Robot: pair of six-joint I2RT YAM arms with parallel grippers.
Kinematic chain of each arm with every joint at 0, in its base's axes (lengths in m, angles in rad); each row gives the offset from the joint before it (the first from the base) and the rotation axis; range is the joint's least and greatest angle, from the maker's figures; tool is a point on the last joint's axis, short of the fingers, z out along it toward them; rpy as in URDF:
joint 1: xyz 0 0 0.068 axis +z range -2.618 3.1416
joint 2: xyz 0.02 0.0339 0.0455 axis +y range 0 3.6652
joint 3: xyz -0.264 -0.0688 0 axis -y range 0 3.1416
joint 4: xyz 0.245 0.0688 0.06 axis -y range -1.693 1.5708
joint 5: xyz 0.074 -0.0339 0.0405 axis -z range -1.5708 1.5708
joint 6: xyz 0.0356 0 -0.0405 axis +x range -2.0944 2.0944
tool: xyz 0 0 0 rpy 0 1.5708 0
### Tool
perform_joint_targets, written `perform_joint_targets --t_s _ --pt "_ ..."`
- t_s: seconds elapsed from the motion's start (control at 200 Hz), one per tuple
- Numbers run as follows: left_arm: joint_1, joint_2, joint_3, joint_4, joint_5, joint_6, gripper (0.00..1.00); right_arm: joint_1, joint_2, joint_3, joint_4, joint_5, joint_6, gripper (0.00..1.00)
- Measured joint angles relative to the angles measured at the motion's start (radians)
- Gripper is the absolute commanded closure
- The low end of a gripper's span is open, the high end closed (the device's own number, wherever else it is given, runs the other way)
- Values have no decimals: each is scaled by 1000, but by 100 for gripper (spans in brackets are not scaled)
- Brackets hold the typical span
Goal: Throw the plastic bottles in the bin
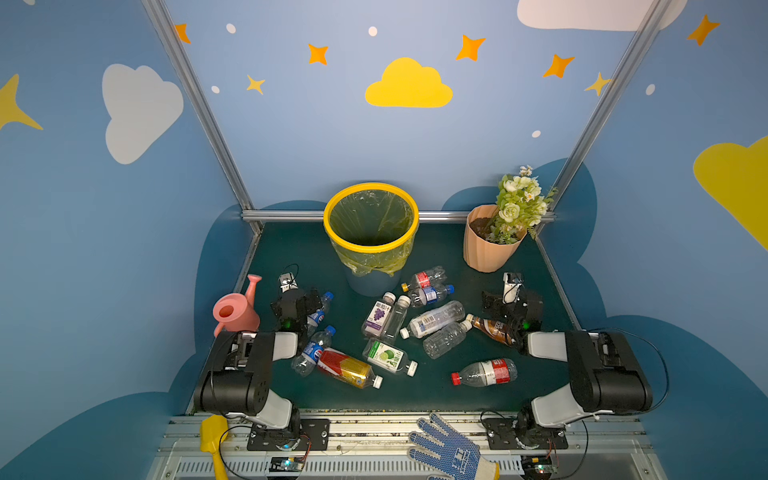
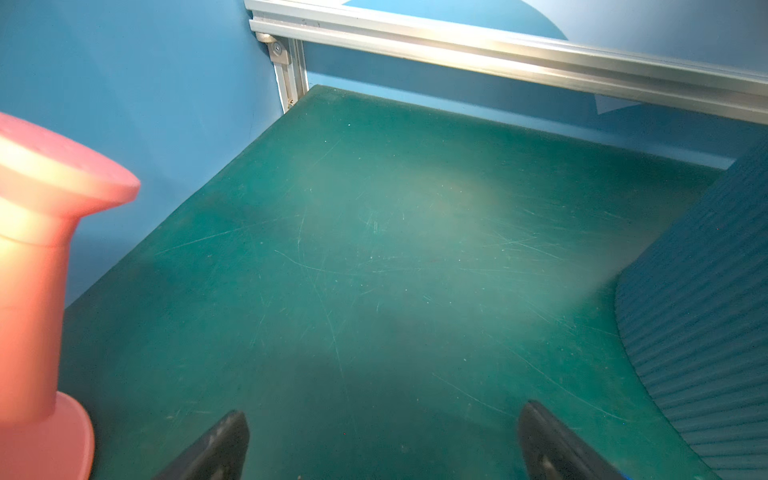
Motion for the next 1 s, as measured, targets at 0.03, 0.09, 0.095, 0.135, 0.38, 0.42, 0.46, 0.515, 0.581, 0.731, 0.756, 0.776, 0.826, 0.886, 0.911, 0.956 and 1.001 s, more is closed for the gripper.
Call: perform_joint_targets --t_s 0.03,0.09,0.095,0.135,0.38,0.42,0.46,0.515,0.581,0.731,0.756,0.776,0.826,0.886,0.911,0.956,1.001 --pt "0 0 0 0 0 0 0 0 0 0 0 0 0 3" --pt "0 0 0 0 0 0 0 0 0 2 -5 0 0 3" --pt "0 0 0 0 0 0 0 0 -1 2 -8 0 0 3" --pt "0 0 0 0 -3 -1 0 0 -3 8 -20 0 1 3" --pt "0 -131 217 -369 -40 -37 0 0 -101 262 -439 15 60 3" --pt "0 -169 252 -409 -45 -48 0 -1 -125 319 -520 18 92 3" --pt "0 -209 274 -443 -45 -55 0 -1 -149 367 -601 19 127 3" --pt "0 -258 291 -481 -41 -62 0 -1 -171 424 -709 17 166 3" --pt "-1 -299 299 -519 -39 -73 0 -1 -189 484 -832 7 216 4" --pt "-14 -354 302 -610 -49 -88 0 -2 -216 565 -1129 -39 327 4" --pt "-18 -360 302 -624 -52 -91 0 -2 -223 567 -1159 -42 344 4" --pt "-22 -365 302 -633 -55 -92 0 -2 -236 567 -1203 -47 367 4" --pt "-32 -377 303 -653 -62 -93 0 -2 -267 566 -1285 -57 410 4" --pt "-45 -388 306 -670 -72 -95 0 -2 -315 565 -1371 -63 461 4" --pt "-52 -390 309 -676 -77 -95 0 -2 -338 563 -1401 -67 486 4" --pt "-64 -391 317 -685 -87 -95 0 -2 -381 557 -1441 -77 528 4" --pt "-79 -391 327 -691 -98 -94 0 -2 -420 548 -1477 -89 577 4"
